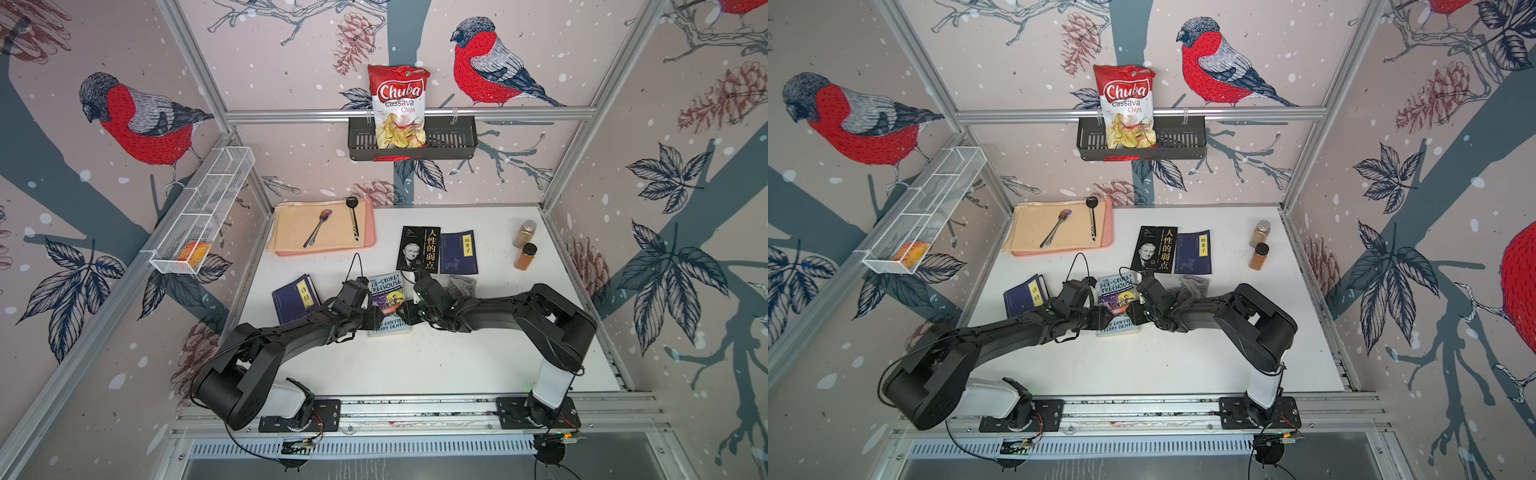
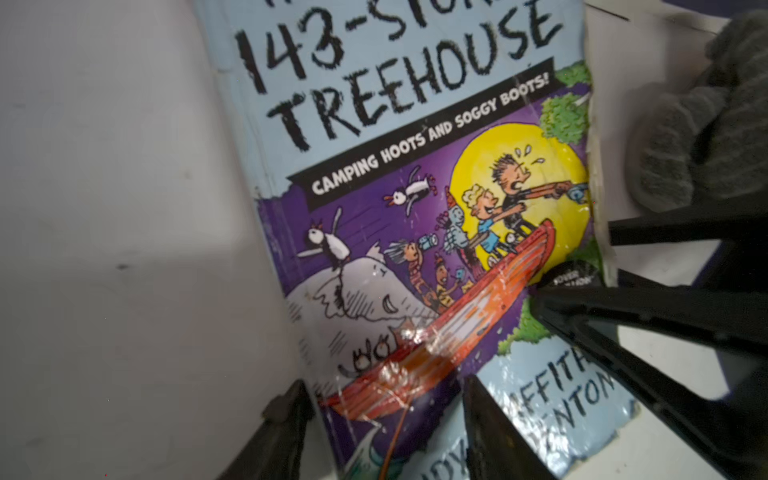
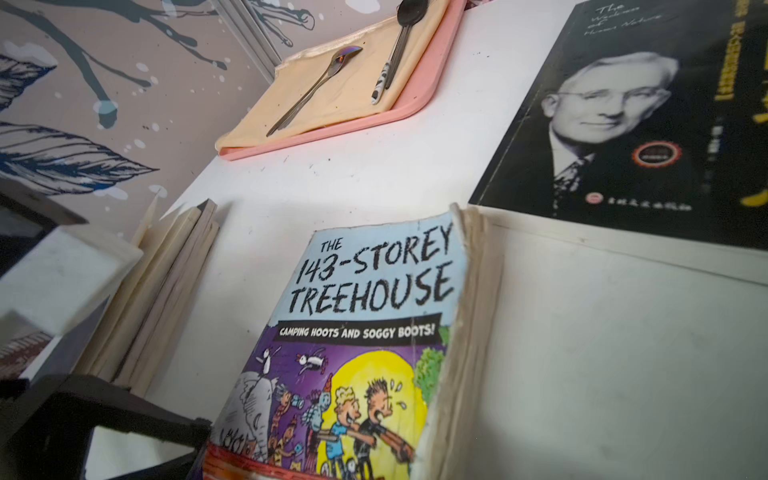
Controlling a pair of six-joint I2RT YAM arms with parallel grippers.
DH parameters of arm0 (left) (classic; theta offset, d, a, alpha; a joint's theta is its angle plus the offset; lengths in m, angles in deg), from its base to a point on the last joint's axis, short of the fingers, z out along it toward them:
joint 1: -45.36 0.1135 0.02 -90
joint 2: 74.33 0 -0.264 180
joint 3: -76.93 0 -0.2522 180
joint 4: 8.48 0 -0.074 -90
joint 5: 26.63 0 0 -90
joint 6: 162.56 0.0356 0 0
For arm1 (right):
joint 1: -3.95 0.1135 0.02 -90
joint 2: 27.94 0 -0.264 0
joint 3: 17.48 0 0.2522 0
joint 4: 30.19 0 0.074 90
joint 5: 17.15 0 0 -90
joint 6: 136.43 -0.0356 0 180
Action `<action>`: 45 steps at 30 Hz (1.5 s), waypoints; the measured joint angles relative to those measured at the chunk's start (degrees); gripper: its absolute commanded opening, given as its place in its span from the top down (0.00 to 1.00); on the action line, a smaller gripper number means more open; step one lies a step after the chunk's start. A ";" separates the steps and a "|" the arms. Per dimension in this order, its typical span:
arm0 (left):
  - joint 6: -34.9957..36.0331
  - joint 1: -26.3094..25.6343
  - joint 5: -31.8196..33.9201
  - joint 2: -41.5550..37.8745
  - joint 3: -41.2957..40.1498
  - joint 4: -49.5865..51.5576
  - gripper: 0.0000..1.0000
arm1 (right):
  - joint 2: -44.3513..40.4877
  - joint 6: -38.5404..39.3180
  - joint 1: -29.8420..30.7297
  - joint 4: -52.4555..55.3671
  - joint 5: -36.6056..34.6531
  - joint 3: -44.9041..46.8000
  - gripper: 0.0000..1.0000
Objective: Wipe the cover of the book
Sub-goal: Move the book to the center of the board.
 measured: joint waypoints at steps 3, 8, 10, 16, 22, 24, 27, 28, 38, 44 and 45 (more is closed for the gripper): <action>0.00 2.19 2.29 0.13 0.00 -0.59 0.42 | 3.37 -0.94 0.33 -1.81 -0.17 -3.30 0.65; -0.52 6.12 4.81 -0.96 -0.46 -0.02 0.43 | 9.33 -1.44 0.90 -2.29 0.24 -10.88 0.67; -0.50 7.43 6.21 -1.29 0.04 1.44 0.43 | 11.76 -1.29 1.14 -1.11 0.31 -14.88 0.68; 0.72 12.37 8.96 -2.19 2.38 5.79 0.45 | 19.34 0.15 1.81 3.67 1.14 -27.85 0.70; 2.60 16.00 12.24 -0.44 5.77 8.52 0.44 | 24.33 0.26 2.36 4.68 3.08 -35.21 0.68; 3.02 16.15 12.90 0.17 6.58 9.16 0.43 | 24.52 0.28 2.40 4.70 3.39 -35.43 0.62; 3.02 16.15 12.92 0.17 6.73 9.14 0.41 | 24.13 0.55 2.14 4.46 4.79 -34.60 0.50; 2.99 16.17 12.68 -0.17 6.71 8.85 0.40 | 23.50 0.72 2.03 4.35 5.51 -33.86 0.46; 2.45 11.98 10.75 0.85 9.97 3.85 0.36 | 7.37 3.21 -4.90 6.14 5.35 -20.81 0.33; 2.56 8.24 3.41 14.19 20.20 -2.19 0.33 | 4.46 4.68 -13.86 9.38 -3.45 -18.29 0.30; 2.58 8.07 2.14 17.09 22.51 -3.30 0.34 | 4.61 5.03 -14.67 10.58 -5.27 -18.32 0.30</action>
